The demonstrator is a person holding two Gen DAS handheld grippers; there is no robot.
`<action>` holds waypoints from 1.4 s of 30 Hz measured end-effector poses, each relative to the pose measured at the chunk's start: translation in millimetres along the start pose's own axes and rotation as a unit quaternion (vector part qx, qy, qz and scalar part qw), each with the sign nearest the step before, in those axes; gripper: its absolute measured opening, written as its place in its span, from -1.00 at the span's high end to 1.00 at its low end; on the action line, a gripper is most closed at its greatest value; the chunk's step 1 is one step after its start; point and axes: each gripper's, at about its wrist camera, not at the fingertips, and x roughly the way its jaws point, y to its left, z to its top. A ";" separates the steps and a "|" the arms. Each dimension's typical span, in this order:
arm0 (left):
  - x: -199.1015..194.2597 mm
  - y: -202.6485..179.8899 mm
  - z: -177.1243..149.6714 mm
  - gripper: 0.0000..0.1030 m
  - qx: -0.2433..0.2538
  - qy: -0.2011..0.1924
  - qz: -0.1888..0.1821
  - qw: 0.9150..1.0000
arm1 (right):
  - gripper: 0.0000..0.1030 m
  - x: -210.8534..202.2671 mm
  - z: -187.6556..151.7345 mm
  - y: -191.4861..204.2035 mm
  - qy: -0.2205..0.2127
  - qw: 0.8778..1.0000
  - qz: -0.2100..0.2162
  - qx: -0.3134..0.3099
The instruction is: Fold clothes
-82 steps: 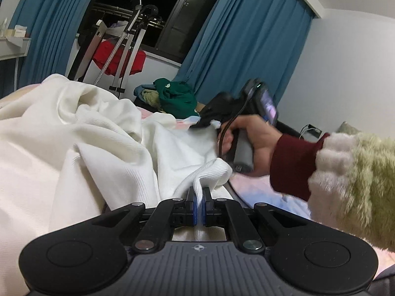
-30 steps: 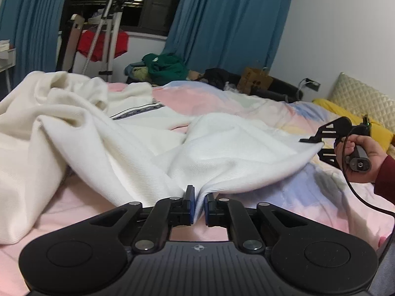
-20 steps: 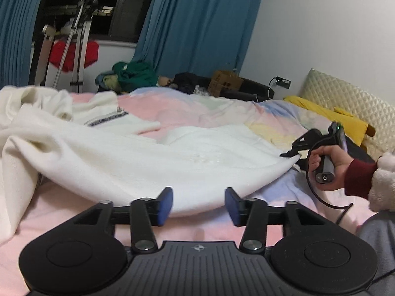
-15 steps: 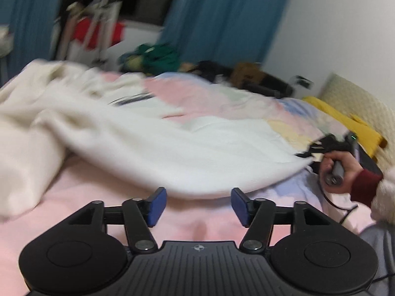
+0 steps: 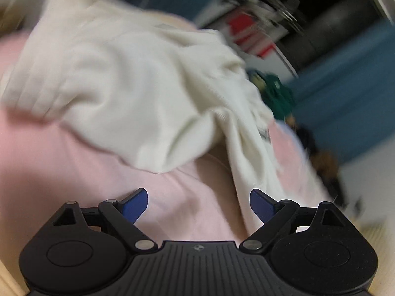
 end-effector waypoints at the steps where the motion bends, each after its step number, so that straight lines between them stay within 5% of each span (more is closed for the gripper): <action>1: 0.2 9.9 4.9 -0.77 -0.035 -0.004 -0.005 0.999 | 0.89 -0.3 -0.1 -0.7 0.000 1.000 0.000 0.002; 5: 2.8 39.6 19.2 -0.72 -0.145 -0.032 -0.018 0.989 | 0.89 -1.6 -0.5 -3.6 0.000 1.000 0.000 0.009; 10: 12.8 51.2 35.0 -0.58 -0.196 -0.067 -0.004 0.978 | 0.89 -2.0 -0.9 -4.1 -0.002 1.000 -0.001 0.007; 13: 14.8 60.9 45.4 -0.22 -0.221 -0.076 0.003 0.972 | 0.89 -1.9 -1.1 -3.9 -0.003 1.000 -0.001 0.004; 16: 9.9 70.8 56.8 0.63 -0.242 -0.077 0.011 0.967 | 0.89 0.5 -1.5 -1.3 -0.006 1.000 -0.004 -0.002; 17: 8.5 72.7 61.7 0.75 -0.240 -0.073 0.019 0.968 | 0.89 0.8 -1.6 -1.1 -0.007 1.000 -0.004 -0.003; 27: -78.7 52.2 135.6 0.88 -0.134 -0.058 0.089 0.985 | 0.89 -1.8 -1.6 7.3 -0.022 0.999 -0.018 -0.037; 34: -123.0 61.6 156.5 0.89 -0.114 -0.017 0.103 0.988 | 0.90 -35.4 -2.8 12.6 -0.088 0.994 -0.039 -0.056; 42: -109.0 93.5 145.9 0.87 -0.109 0.026 0.150 0.982 | 0.90 -33.4 -6.4 2.1 -0.065 0.985 -0.145 -0.067</action>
